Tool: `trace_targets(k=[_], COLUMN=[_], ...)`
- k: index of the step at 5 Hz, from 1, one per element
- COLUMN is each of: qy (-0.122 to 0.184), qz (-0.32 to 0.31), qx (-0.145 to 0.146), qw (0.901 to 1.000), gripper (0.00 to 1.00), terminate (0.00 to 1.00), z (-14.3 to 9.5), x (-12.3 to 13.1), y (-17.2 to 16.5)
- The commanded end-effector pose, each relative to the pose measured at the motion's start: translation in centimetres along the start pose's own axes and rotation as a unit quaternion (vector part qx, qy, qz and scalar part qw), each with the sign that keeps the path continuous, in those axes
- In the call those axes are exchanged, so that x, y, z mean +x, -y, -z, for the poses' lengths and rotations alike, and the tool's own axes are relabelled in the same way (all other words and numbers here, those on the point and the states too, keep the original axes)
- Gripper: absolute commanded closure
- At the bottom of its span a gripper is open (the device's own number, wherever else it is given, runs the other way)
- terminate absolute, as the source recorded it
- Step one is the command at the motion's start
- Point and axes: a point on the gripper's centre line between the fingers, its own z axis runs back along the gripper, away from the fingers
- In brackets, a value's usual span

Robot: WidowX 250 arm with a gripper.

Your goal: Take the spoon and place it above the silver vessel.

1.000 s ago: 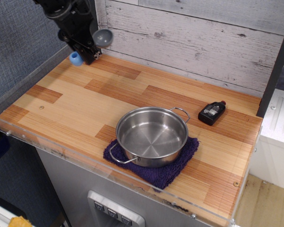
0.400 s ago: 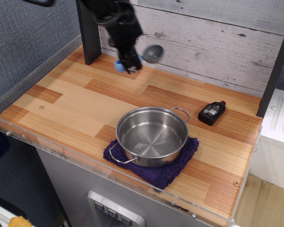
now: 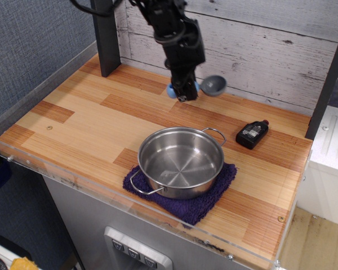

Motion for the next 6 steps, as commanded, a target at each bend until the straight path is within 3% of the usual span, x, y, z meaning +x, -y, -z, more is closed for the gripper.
trace_targets(k=[1,2,3,6], qy=[-0.025,-0.029,-0.025,0.005], qz=[0.073,0.087,0.044,0.009], qx=[-0.02,-0.038,-0.036,-0.003], qw=[0.9968,0.9951,0.9981,0.9999], gripper=[1.0,1.0,0.0,0.0], terminate=[0.0,0.0,0.0,0.0], z=[1.3,2.2,1.7,-0.8], x=[0.1,0.3,0.9,0.5], y=[2.4,3.1,2.8,2.2])
